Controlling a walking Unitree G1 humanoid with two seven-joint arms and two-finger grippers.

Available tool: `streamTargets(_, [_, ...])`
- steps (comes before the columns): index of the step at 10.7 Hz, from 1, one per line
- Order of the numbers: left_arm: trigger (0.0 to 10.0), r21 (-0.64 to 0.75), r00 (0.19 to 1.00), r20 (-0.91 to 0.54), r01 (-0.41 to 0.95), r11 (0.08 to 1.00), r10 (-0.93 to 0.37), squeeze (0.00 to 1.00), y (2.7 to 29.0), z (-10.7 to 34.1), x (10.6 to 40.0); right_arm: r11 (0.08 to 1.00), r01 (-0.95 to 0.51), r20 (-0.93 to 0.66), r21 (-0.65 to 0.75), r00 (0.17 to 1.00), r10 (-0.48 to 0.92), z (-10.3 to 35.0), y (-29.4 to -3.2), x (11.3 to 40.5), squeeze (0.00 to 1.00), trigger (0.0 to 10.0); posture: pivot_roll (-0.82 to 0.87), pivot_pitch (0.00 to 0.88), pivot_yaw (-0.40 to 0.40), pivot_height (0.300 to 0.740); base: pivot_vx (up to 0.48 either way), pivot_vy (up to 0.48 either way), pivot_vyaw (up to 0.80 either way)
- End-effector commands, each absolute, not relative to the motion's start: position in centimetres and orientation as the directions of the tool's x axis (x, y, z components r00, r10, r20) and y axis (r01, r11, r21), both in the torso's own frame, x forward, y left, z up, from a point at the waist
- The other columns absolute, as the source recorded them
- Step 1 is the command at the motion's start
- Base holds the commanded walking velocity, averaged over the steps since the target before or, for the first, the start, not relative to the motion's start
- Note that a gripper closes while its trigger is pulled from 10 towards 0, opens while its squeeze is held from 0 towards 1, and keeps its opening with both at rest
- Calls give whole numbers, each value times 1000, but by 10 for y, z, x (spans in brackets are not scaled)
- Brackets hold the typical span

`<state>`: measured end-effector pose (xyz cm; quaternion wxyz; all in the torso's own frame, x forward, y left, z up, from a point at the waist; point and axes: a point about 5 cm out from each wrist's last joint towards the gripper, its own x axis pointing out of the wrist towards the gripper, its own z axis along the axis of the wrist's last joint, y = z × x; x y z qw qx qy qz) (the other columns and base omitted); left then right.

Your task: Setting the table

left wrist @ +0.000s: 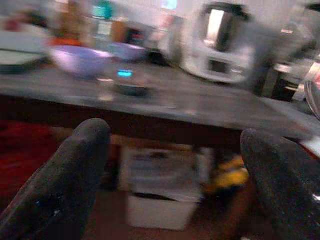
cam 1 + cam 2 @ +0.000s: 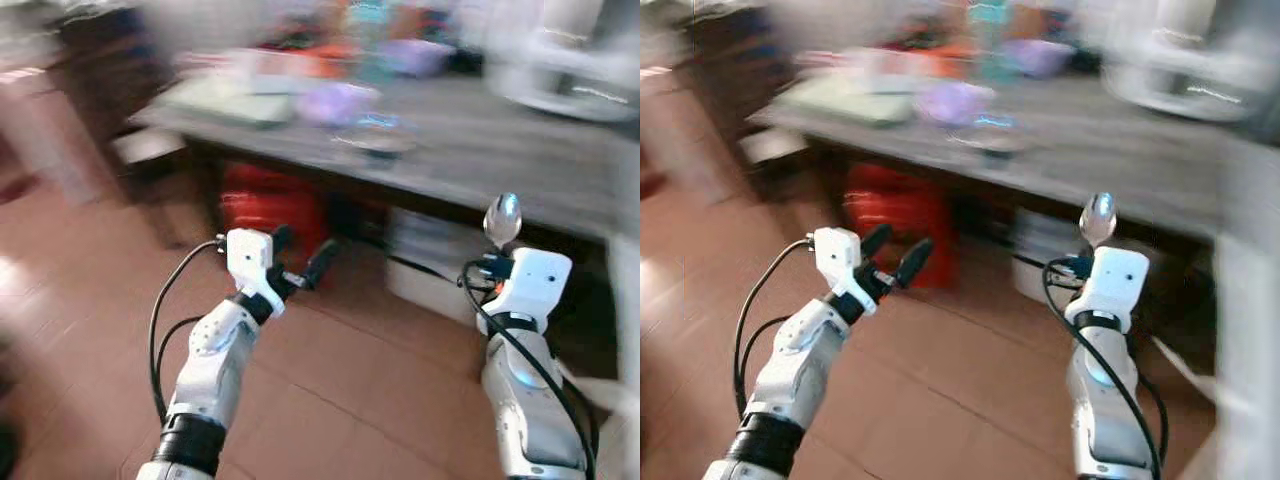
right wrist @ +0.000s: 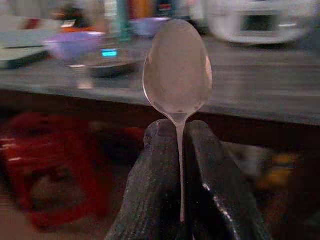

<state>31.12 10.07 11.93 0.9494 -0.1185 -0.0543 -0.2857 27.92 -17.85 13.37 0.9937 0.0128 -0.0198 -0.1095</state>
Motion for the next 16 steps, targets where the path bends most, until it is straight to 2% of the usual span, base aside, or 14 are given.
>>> streamTargets(1, [10000,-196,838,163,544,816,-520,0,105,118,311,979,200,59,34,978,-202,139,-173,280,0,10000,-18,44,42,740,398,270,513])
streamTargets(4, [10000,-196,838,162,546,815,-522,0,105,118,312,979,200,59,34,978,-202,138,-173,279,0,10000,-18,44,42,740,395,271,450])
streamTargets(6, [10000,-197,837,161,547,814,-523,0,105,118,311,977,206,48,51,977,-208,137,-173,279,0,10000,-19,46,43,740,396,272,0])
streamTargets(13, [10000,-199,835,153,550,811,-529,0,103,117,310,979,198,54,54,978,-201,137,-171,280,0,10000,-17,46,43,740,389,276,-785])
streamTargets(15, [10000,-225,852,116,523,822,-510,0,100,112,309,979,196,52,51,979,-198,137,-170,281,0,10000,-17,46,43,740,0,0,0])
streamTargets(16, [10000,-182,848,113,530,828,-518,0,98,112,307,980,194,51,50,979,-197,137,-169,281,0,10000,-14,46,42,740,0,0,0])
